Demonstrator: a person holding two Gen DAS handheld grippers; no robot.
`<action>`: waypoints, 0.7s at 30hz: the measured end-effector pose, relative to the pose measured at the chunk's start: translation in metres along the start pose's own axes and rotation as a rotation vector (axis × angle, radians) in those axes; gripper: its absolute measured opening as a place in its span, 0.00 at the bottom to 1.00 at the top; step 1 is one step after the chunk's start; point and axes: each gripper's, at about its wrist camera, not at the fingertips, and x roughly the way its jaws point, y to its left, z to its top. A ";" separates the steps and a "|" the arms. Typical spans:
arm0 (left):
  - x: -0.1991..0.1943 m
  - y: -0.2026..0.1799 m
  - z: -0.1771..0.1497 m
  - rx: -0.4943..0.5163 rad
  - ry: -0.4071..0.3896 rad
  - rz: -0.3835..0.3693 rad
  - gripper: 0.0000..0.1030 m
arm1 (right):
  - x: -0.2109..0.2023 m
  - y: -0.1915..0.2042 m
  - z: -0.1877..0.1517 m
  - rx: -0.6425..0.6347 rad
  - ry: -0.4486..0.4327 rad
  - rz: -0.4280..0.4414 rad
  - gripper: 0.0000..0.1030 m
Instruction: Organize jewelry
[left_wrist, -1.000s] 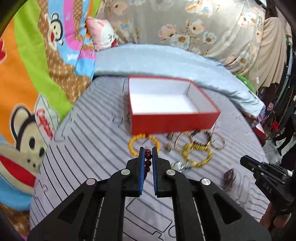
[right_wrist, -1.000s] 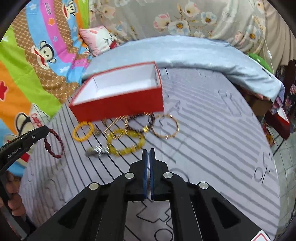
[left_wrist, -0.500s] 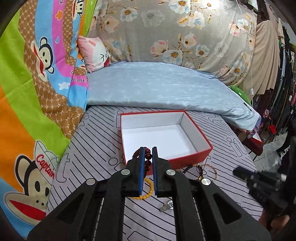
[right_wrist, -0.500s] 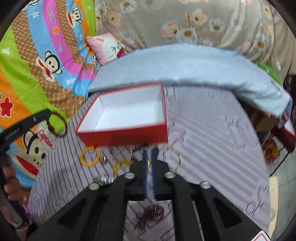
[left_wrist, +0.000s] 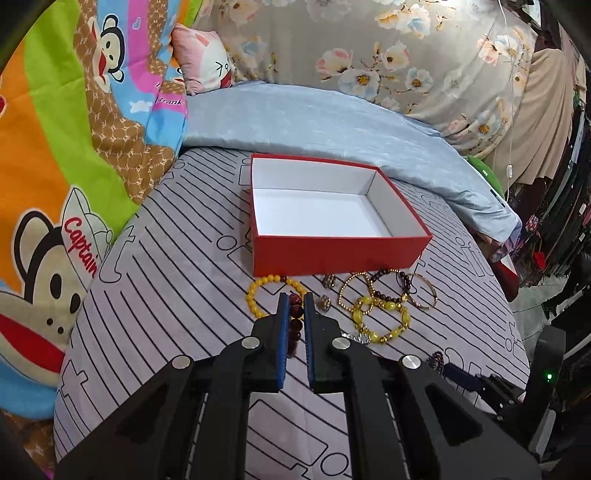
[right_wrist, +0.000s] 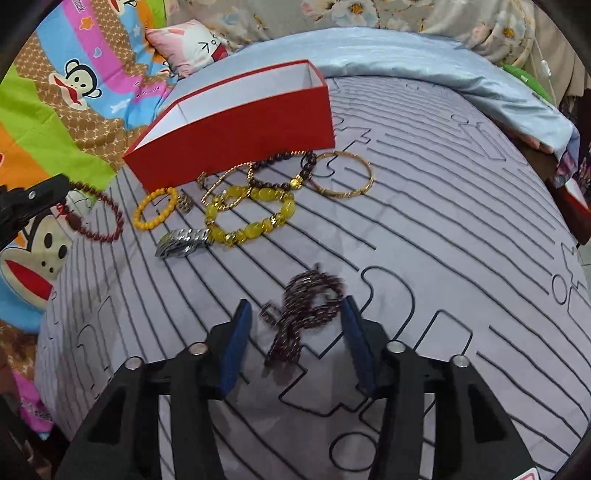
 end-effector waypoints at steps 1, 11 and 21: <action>0.000 0.000 -0.001 -0.001 0.003 0.001 0.07 | 0.001 0.001 0.001 -0.008 -0.001 -0.015 0.26; 0.003 0.003 0.012 0.005 -0.003 -0.013 0.07 | -0.015 -0.004 0.026 -0.014 -0.046 0.013 0.09; 0.023 -0.014 0.100 0.071 -0.088 -0.046 0.07 | -0.034 0.018 0.153 -0.093 -0.193 0.098 0.09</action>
